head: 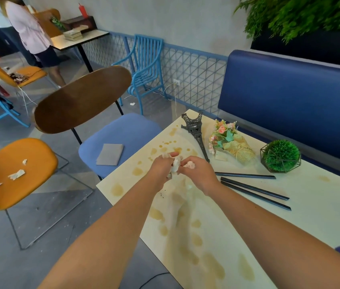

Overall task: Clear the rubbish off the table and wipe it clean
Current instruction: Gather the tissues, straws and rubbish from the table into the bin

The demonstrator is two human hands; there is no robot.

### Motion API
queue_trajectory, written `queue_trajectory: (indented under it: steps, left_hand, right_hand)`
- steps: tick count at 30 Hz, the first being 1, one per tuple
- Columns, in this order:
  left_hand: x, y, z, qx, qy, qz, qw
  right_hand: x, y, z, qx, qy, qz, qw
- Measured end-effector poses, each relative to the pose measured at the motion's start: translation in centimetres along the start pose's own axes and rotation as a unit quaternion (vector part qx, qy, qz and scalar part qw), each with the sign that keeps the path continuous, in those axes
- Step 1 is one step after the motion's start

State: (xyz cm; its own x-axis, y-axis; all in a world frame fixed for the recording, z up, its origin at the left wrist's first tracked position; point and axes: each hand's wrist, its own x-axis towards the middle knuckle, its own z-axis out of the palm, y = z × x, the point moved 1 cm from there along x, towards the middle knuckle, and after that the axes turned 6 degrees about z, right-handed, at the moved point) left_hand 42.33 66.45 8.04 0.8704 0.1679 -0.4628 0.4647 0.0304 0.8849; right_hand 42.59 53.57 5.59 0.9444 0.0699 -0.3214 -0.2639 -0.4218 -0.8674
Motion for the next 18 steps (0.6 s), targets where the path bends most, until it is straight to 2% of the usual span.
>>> queue_trajectory:
  steps: [4,7,9,11,14,18]
  left_hand:
    - [-3.4,-0.5,2.4,0.011,-0.027,-0.013,0.999]
    - [-5.9,-1.4,4.9,0.041,-0.076,0.009,0.996]
    - [-7.3,-2.1,6.6,0.066,-0.091,0.026,0.993]
    - [-8.8,-2.9,8.8,0.066,-0.073,0.04,0.994]
    - [-10.4,-3.9,12.3,0.095,-0.05,0.07,0.992]
    - [-13.8,-5.3,17.8,0.117,-0.136,0.072,0.981]
  right_hand:
    - [-3.2,1.0,-2.7,-0.052,0.06,0.011,0.997]
    - [-5.9,2.4,-5.5,-0.098,0.101,0.027,0.99]
    - [-7.3,3.6,-7.2,-0.105,0.091,0.039,0.99]
    - [-9.0,5.2,-9.1,-0.107,0.062,0.052,0.991]
    - [-11.7,7.4,-12.1,-0.058,0.044,0.081,0.994]
    - [-16.6,10.0,-17.0,0.02,0.068,0.185,0.98]
